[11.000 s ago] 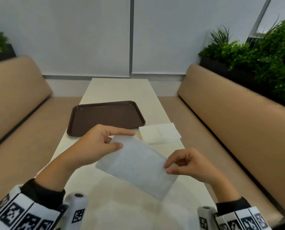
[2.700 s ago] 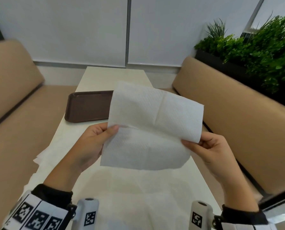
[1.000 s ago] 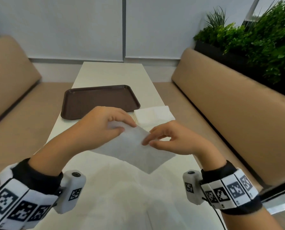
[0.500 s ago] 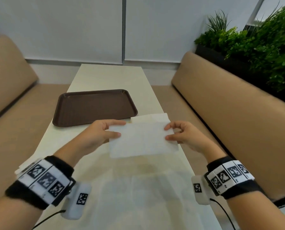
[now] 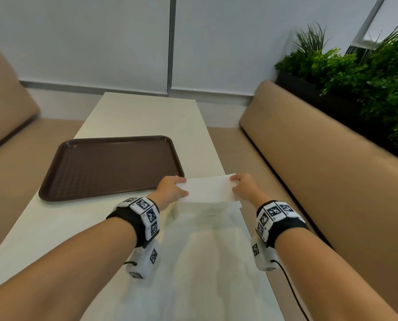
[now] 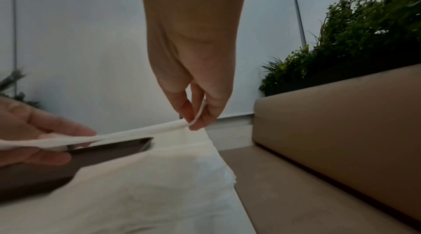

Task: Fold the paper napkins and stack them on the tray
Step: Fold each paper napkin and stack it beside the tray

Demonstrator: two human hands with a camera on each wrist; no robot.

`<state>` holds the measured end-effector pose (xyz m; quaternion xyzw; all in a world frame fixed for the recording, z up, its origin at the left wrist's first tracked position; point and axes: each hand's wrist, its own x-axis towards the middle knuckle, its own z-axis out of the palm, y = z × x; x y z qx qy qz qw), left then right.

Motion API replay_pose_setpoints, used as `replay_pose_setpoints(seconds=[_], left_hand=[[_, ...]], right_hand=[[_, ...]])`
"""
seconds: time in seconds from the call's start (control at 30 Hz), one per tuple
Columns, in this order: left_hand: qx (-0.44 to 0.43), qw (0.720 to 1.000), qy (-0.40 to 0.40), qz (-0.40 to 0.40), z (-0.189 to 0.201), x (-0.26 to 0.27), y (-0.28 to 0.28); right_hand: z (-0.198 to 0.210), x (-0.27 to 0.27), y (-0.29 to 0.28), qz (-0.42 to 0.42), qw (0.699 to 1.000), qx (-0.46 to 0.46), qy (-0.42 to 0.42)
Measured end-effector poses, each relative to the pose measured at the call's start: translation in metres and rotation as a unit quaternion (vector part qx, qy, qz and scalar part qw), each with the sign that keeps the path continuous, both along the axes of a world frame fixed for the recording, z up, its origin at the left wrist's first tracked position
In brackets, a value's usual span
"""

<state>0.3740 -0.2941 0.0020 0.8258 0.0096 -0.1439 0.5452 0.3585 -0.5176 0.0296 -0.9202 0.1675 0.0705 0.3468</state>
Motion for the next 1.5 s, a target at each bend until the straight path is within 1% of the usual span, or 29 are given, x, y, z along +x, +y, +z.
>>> replay_pose_setpoints(seconds=[0.17, 0.37, 0.47, 0.53, 0.6, 0.67, 0.73, 0.8, 0.87, 0.93, 1.03, 1.1, 1.13, 1.2, 1.27, 1.3, 1.33, 1.37, 1.43, 1.5], left_hand=[[0.112, 0.993, -0.037, -0.022, -0.025, 0.018, -0.011], [0.206, 0.976, -0.056, -0.039, -0.042, 0.019, -0.020], [0.295, 0.951, -0.057, -0.072, -0.043, 0.012, -0.022], [0.312, 0.945, -0.056, -0.083, -0.040, 0.008, -0.021], [0.283, 0.953, -0.066, -0.087, -0.030, -0.001, -0.014], [0.212, 0.971, -0.072, -0.085, -0.014, -0.016, 0.000], [0.127, 0.984, -0.088, -0.088, 0.004, -0.038, 0.021], [0.069, 0.990, -0.081, -0.092, 0.020, -0.070, 0.048], [0.044, 0.992, -0.075, -0.088, 0.031, -0.105, 0.076], [0.040, 0.993, -0.079, -0.081, 0.037, -0.141, 0.104], [0.000, 0.996, -0.071, -0.046, 0.040, -0.192, 0.147], [-0.034, 0.997, -0.065, -0.012, 0.040, -0.223, 0.172], [-0.040, 0.997, -0.065, 0.001, 0.039, -0.236, 0.182], [-0.047, 0.996, -0.069, 0.025, 0.034, -0.258, 0.201], [-0.055, 0.995, -0.074, 0.044, 0.030, -0.273, 0.215], [-0.058, 0.994, -0.077, 0.049, 0.028, -0.280, 0.220], [-0.064, 0.993, -0.078, 0.054, 0.026, -0.285, 0.224], [-0.071, 0.993, -0.078, 0.058, 0.025, -0.290, 0.228], [-0.086, 0.991, -0.077, 0.066, 0.024, -0.298, 0.233], [-0.094, 0.990, -0.080, 0.074, 0.022, -0.304, 0.238]], right_hand=[[-0.026, 0.018, -0.003, 0.052, 0.996, -0.066, 0.014], [-0.046, 0.021, 0.001, 0.093, 0.979, -0.182, 0.007], [-0.052, 0.018, 0.003, 0.106, 0.973, -0.200, 0.042], [-0.047, 0.013, 0.005, 0.098, 0.968, -0.213, 0.090], [-0.032, 0.003, 0.011, 0.088, 0.959, -0.244, 0.117], [-0.015, -0.016, 0.021, 0.105, 0.958, -0.250, 0.095], [0.001, -0.045, 0.037, 0.162, 0.957, -0.236, 0.054], [0.010, -0.081, 0.057, 0.231, 0.947, -0.222, 0.027], [0.013, -0.116, 0.078, 0.293, 0.936, -0.192, 0.022], [0.011, -0.147, 0.095, 0.341, 0.926, -0.159, 0.024], [0.006, -0.184, 0.117, 0.366, 0.920, -0.135, 0.022], [0.000, -0.205, 0.130, 0.374, 0.910, -0.177, 0.027], [-0.004, -0.213, 0.136, 0.382, 0.897, -0.218, 0.030], [-0.009, -0.228, 0.148, 0.405, 0.863, -0.301, 0.028], [-0.015, -0.239, 0.158, 0.426, 0.837, -0.344, 0.013], [-0.017, -0.242, 0.162, 0.432, 0.831, -0.350, 0.007], [-0.019, -0.244, 0.164, 0.433, 0.832, -0.347, 0.008], [-0.021, -0.246, 0.165, 0.426, 0.841, -0.333, 0.023], [-0.025, -0.249, 0.166, 0.400, 0.870, -0.274, 0.089], [-0.029, -0.255, 0.170, 0.378, 0.888, -0.221, 0.142]])
